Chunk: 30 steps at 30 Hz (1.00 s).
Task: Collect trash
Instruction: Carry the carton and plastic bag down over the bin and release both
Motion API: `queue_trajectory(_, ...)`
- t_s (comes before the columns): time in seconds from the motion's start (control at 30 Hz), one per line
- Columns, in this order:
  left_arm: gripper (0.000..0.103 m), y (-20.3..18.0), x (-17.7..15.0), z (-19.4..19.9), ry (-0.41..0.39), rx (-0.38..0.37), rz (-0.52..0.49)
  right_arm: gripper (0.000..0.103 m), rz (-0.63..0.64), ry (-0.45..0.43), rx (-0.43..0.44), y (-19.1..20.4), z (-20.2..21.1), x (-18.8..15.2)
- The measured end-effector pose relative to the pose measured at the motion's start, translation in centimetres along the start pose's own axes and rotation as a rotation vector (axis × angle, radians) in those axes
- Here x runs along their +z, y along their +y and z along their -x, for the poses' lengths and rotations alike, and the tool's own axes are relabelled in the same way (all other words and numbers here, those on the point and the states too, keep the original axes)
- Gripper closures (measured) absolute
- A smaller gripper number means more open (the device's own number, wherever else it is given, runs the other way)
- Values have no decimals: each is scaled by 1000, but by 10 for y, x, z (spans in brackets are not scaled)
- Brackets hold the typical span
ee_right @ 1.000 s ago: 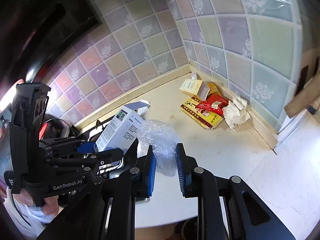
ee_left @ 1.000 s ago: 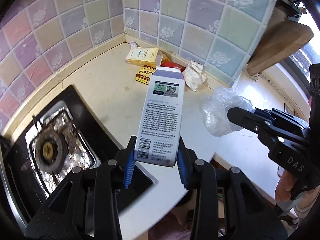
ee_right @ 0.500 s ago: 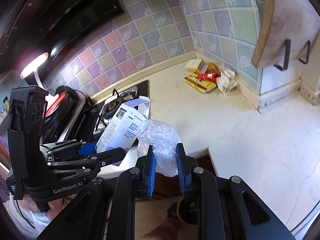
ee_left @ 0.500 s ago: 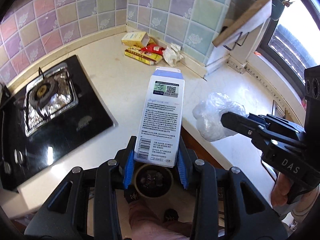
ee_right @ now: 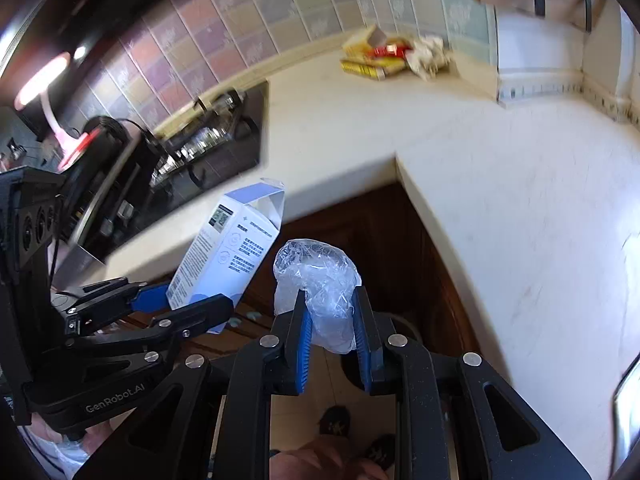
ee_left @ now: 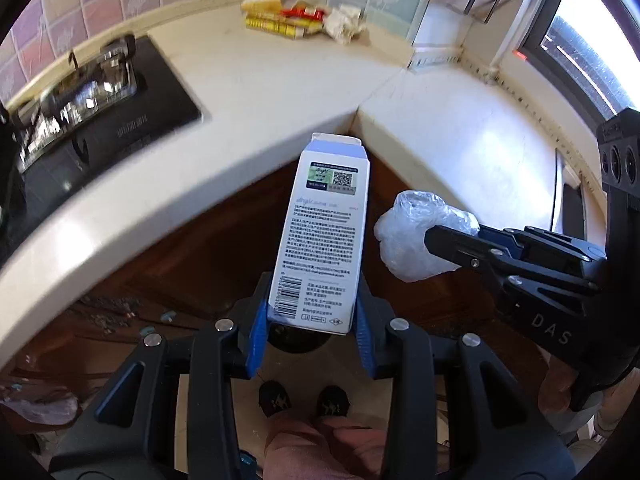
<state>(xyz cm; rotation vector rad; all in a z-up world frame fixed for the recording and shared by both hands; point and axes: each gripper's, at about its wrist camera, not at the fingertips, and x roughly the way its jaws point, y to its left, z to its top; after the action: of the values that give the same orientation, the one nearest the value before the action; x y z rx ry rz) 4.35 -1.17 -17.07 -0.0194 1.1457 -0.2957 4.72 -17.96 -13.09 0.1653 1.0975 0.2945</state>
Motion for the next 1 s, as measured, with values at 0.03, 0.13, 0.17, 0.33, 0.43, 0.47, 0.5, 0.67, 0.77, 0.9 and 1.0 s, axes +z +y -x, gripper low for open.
queue_trajectory(0.03,70,4,-8,-12,21,-6,11,84,-5,17,-12,-3,-12,-9)
queue_trajectory(0.13,70,14,-30,-52,75,-21,36,84,-31,63,-44,-11,-48,-35)
queue_trajectory(0.17,69,17,-39,-67,85,-23,38,84,-37,77,-56,-15,-61,-44)
queue_trajectory(0.33,69,25,-76,-145,125,-13,6,84,-40,120,-89,-34,-131,-92)
queue_trajectory(0.43,69,29,-95,-196,160,-19,-15,84,-59,153,-102,-51,-179,-122)
queue_trajectory(0.47,69,30,-100,-210,167,-20,-21,84,-65,165,-106,-57,-196,-132)
queue_trajectory(0.5,69,30,-105,-226,171,-21,-28,84,-72,174,-114,-64,-213,-141)
queue_trajectory(0.67,69,39,-127,-295,193,-23,-46,83,-118,208,-141,-95,-280,-180)
queue_trajectory(0.77,69,44,-135,-327,214,-23,-50,82,-158,244,-143,-113,-314,-198)
queue_trajectory(0.9,68,52,-139,-352,240,-25,-45,75,-196,288,-134,-135,-349,-214)
queue_trajectory(1.0,48,54,-146,-357,256,-19,-50,64,-238,316,-127,-148,-366,-217)
